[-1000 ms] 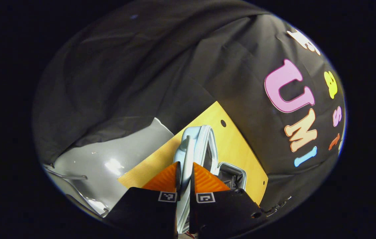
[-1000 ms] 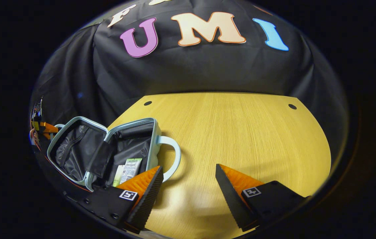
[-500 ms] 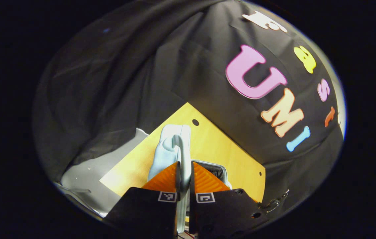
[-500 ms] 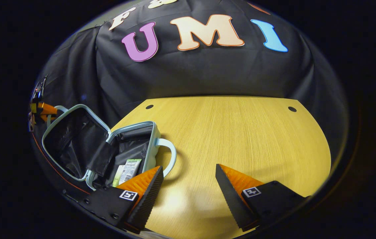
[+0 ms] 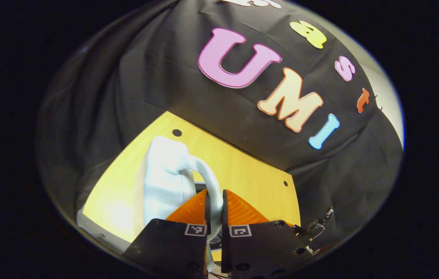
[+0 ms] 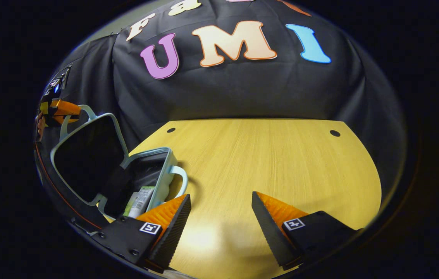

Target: First open the suitcase, pack the skin care products into it, and then close the suitcase.

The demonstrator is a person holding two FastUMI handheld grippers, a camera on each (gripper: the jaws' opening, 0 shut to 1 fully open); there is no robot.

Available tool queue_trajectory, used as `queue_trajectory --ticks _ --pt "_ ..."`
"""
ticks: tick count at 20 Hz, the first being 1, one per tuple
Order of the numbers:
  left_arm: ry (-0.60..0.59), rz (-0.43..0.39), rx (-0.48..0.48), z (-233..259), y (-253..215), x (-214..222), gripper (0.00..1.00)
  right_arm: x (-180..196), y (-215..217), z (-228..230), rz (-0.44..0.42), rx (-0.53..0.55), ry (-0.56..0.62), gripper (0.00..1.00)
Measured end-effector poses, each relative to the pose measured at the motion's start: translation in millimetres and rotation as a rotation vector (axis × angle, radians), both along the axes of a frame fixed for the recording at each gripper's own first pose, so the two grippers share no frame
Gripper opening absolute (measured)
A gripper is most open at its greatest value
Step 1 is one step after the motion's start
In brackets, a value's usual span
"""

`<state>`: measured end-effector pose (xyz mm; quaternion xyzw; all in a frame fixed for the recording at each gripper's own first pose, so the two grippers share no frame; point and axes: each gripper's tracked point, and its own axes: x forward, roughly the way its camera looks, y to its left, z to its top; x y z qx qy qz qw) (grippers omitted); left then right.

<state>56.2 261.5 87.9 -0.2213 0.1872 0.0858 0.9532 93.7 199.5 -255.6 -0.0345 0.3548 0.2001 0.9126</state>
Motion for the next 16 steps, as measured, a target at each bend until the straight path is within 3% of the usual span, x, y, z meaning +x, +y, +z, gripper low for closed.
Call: queue_trajectory --ticks 7,16 --pt "0.099 -0.118 -0.008 -40 -61 61 0.07 12 -27 16 -0.035 0.025 -0.033 0.98" --pt "0.302 -0.204 -0.006 -145 -114 111 0.07 17 -66 25 -0.082 0.007 -0.061 0.98"
